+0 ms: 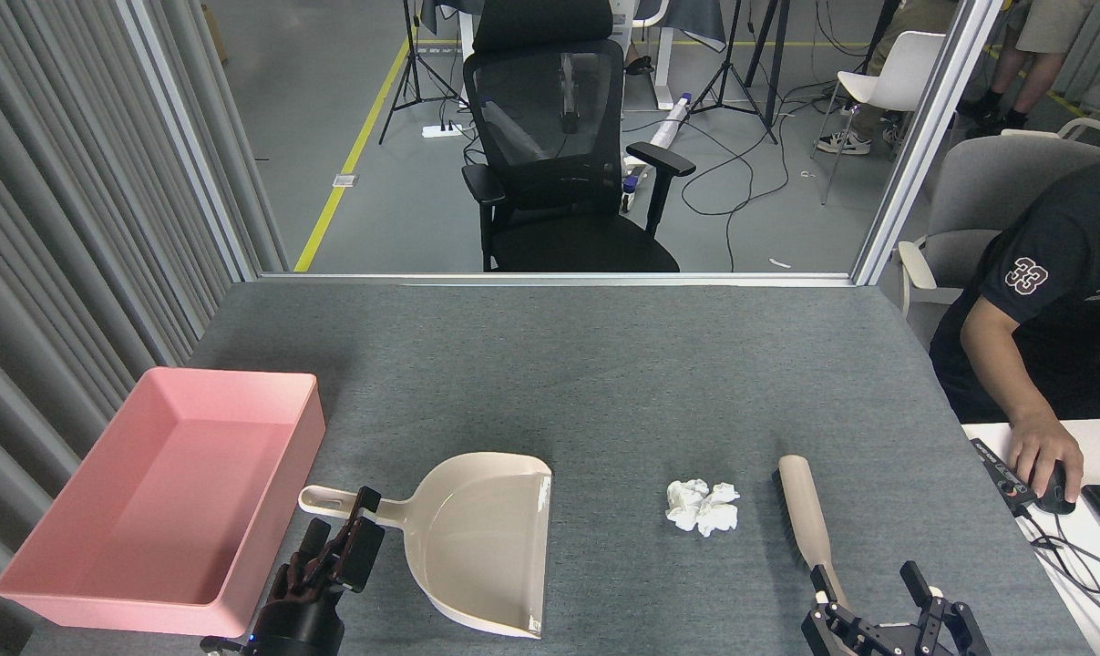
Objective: Sweep and dump garbage into bin
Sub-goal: 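Move the left gripper to the dustpan handle and the right gripper to the brush handle, then close the left gripper on the beige dustpan handle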
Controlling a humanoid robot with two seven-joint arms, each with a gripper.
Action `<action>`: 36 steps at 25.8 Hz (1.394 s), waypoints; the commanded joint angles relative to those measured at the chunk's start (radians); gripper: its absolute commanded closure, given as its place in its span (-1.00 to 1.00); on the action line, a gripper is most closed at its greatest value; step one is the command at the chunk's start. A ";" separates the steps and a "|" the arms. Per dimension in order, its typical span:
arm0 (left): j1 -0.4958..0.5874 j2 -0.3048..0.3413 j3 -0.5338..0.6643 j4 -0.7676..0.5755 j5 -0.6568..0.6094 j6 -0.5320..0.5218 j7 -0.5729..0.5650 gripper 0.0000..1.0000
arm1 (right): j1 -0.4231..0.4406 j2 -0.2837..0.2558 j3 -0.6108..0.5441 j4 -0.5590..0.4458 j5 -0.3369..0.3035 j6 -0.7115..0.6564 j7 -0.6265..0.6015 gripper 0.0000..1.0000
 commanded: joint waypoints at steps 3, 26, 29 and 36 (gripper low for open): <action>-0.021 -0.001 0.002 0.093 0.002 -0.002 0.018 -0.99 | 0.008 0.001 -0.023 0.000 -0.001 -0.001 0.005 -0.98; -0.093 0.008 0.012 0.238 0.017 -0.019 0.052 -0.99 | 0.048 0.038 -0.058 0.015 -0.004 -0.064 -0.004 -0.98; -0.097 0.007 0.030 0.261 0.017 -0.019 0.052 -0.99 | 0.049 0.042 -0.057 0.015 -0.004 -0.067 -0.004 -0.98; -0.131 0.008 0.035 0.312 0.017 -0.039 0.052 -0.99 | 0.051 0.044 -0.057 0.017 -0.004 -0.067 -0.004 -0.98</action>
